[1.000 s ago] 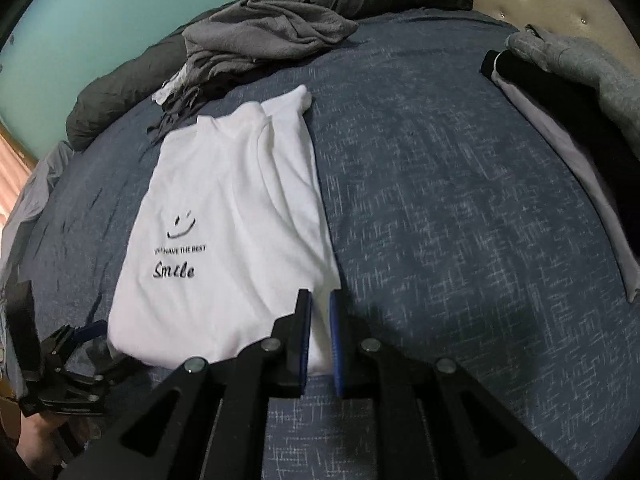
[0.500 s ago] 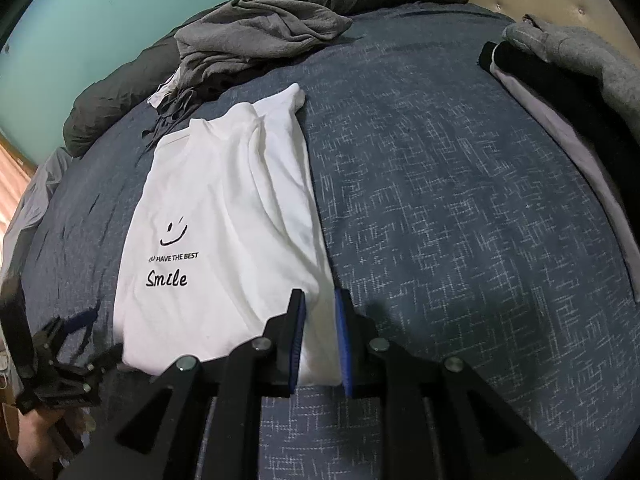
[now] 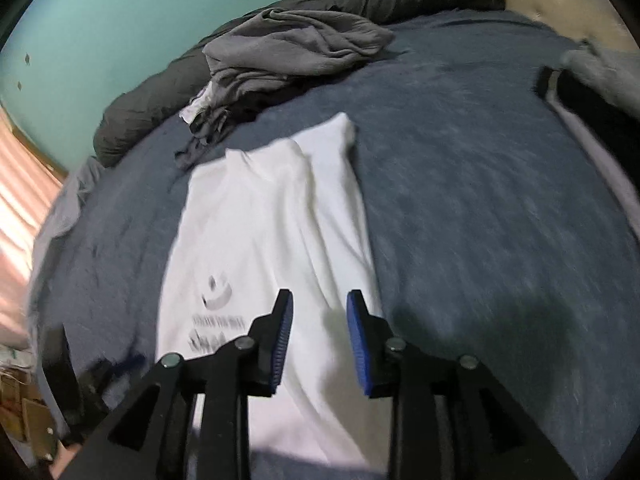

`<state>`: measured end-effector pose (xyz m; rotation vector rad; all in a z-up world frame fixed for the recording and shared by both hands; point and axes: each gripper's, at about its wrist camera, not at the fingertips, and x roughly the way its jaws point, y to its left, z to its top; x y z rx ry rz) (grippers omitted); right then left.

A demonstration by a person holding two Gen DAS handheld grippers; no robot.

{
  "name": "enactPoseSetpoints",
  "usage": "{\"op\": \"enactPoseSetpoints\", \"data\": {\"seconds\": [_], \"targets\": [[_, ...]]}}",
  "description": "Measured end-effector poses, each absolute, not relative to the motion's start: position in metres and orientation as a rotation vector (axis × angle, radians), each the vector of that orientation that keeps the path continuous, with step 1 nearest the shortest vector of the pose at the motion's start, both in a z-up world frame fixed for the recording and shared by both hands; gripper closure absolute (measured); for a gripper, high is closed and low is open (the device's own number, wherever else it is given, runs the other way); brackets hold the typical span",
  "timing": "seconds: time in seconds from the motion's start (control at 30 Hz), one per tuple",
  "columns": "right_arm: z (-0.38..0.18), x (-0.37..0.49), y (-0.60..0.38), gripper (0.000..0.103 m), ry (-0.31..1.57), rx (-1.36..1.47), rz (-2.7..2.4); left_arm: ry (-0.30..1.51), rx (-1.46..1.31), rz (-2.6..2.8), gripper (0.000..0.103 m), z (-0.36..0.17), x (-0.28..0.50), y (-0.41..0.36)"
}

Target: Fold clothes

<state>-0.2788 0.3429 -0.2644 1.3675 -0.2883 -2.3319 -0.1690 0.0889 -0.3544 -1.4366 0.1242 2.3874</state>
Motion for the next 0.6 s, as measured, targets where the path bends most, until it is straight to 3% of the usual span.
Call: {"op": "enactPoseSetpoints", "data": {"seconds": [0.43, 0.47, 0.53, 0.6], "targets": [[-0.282, -0.384, 0.286, 0.075, -0.184, 1.398, -2.230, 0.103, -1.432, 2.377, 0.000, -0.358, -0.175, 0.088], [-0.284, -0.387, 0.284, 0.078, -0.174, 1.404, -2.224, 0.103, -1.432, 2.376, 0.000, -0.358, -0.176, 0.087], [-0.289, -0.391, 0.281, 0.095, -0.154, 1.416, -2.219, 0.102, -1.431, 2.374, 0.000, -0.359, -0.178, 0.087], [-0.292, -0.393, 0.280, 0.099, -0.152, 1.411, -2.240, 0.102, -1.429, 2.375, 0.000, -0.359, -0.178, 0.087]]}}
